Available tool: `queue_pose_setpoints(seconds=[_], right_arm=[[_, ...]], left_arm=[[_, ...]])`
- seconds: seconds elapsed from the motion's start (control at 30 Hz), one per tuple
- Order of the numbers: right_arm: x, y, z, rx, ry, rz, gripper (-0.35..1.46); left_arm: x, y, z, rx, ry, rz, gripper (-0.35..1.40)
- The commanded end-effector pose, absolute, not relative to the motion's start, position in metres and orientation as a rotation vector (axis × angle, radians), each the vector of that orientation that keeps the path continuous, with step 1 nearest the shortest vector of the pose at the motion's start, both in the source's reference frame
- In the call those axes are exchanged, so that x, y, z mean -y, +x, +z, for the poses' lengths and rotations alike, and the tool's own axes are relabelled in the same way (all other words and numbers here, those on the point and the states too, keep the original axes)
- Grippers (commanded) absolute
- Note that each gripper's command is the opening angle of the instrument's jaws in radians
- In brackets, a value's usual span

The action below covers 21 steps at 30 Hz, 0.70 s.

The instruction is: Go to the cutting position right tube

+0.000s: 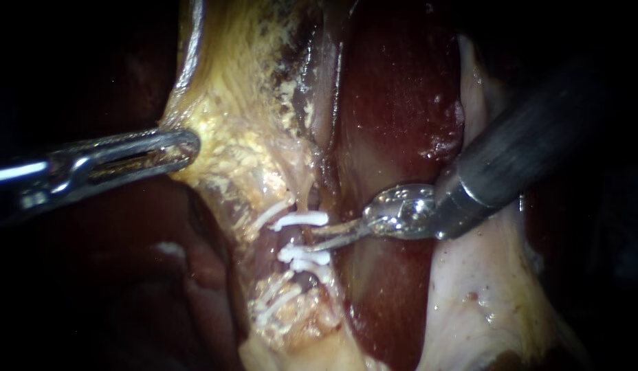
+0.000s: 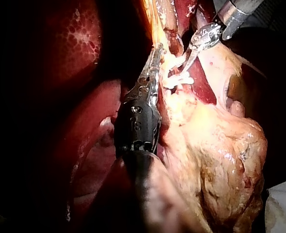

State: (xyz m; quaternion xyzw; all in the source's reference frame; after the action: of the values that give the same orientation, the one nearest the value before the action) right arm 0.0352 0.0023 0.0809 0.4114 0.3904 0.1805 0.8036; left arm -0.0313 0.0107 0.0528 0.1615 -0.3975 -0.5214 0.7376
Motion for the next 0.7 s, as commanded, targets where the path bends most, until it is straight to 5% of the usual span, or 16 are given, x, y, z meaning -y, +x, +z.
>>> queue_pose_setpoints(seconds=[0.03,0.7], right_arm=[[-0.0023,0.0354,0.0810,-0.833,0.880,0.387,0.31],[-0.0020,0.0370,0.0815,-0.835,0.883,0.385,0.32]], left_arm=[[-0.0107,-0.0314,0.0528,0.872,0.354,-1.145,-0.35],[-0.0107,-0.0315,0.0527,0.872,0.353,-1.146,-0.35]])
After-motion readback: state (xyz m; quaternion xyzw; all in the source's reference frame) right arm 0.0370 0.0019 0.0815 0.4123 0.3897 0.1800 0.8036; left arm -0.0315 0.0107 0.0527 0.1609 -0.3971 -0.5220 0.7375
